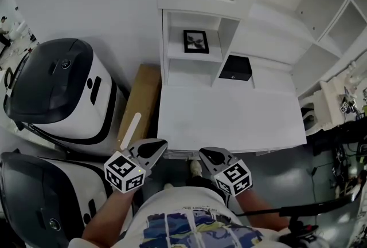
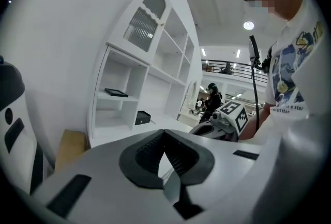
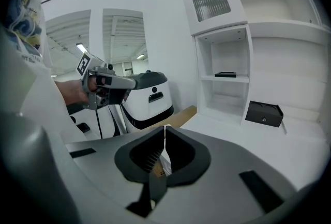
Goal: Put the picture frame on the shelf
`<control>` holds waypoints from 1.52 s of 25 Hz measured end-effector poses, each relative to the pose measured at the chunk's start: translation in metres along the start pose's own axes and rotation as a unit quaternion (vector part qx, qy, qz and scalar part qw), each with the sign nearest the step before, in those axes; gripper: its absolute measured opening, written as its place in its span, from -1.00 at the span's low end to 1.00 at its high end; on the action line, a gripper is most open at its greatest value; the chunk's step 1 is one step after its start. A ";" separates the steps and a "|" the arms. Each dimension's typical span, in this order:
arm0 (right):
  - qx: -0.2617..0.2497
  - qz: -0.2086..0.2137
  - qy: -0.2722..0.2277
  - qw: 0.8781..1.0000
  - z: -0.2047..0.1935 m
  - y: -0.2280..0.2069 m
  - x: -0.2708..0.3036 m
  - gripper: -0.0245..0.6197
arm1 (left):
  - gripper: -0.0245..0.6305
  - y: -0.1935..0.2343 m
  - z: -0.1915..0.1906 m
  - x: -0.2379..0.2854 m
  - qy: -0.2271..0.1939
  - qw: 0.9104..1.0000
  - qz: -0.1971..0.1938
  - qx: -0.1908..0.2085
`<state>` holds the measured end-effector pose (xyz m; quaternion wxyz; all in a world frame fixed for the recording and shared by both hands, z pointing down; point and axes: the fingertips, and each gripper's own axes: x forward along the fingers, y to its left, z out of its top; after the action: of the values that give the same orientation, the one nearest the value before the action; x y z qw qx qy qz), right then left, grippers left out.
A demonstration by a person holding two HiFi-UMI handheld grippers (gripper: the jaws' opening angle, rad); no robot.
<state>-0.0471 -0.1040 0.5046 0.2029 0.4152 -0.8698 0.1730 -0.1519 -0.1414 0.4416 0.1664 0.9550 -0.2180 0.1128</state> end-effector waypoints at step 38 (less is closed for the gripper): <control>-0.026 0.001 0.002 1.000 -0.016 0.070 -0.013 -0.84 | -0.89 -0.058 -0.048 -0.057 0.010 0.999 -0.029 0.017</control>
<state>-0.0917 -0.0470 0.5026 0.2153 0.4088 -0.8738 0.1515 -0.1824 -0.0528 0.4537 0.1556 0.9624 -0.1865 0.1216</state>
